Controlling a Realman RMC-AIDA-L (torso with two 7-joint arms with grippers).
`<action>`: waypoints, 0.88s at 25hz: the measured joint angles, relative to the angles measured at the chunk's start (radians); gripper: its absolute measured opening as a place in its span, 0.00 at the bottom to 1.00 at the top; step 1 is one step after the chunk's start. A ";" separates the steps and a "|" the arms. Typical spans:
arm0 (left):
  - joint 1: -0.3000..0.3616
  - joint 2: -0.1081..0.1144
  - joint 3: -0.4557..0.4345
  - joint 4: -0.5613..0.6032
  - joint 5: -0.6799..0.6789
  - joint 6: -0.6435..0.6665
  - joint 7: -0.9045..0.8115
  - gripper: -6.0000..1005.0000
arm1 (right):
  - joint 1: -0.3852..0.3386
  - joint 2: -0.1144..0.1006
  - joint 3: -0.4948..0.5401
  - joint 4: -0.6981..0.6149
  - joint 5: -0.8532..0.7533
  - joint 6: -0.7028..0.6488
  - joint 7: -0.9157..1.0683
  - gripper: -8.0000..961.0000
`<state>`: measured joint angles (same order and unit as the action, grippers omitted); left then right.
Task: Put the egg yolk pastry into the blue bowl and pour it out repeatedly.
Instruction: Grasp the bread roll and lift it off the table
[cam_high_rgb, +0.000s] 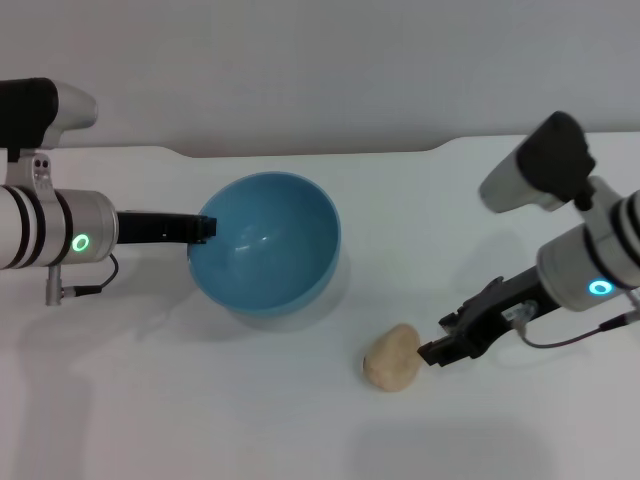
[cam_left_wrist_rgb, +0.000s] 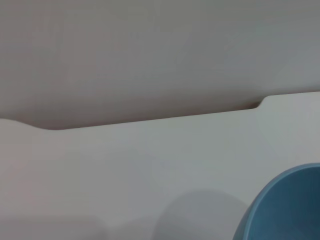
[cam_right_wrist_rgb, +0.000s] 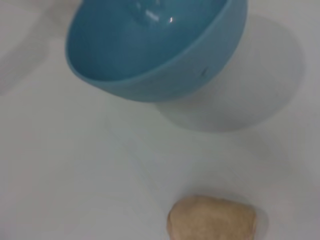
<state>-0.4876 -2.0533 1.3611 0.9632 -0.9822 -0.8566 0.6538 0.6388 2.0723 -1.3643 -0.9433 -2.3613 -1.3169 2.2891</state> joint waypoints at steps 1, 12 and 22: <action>0.000 0.000 0.000 0.003 0.000 -0.001 0.000 0.02 | 0.005 0.000 -0.020 0.012 0.000 0.019 0.006 0.46; -0.008 -0.001 0.000 0.012 0.002 -0.017 0.000 0.02 | 0.028 0.003 -0.130 0.111 0.066 0.193 0.012 0.45; 0.001 0.001 -0.003 0.039 0.002 -0.030 0.000 0.02 | 0.052 0.005 -0.206 0.201 0.131 0.311 0.011 0.45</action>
<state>-0.4868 -2.0521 1.3579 1.0024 -0.9801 -0.8867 0.6534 0.6913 2.0771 -1.5702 -0.7427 -2.2302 -1.0062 2.3001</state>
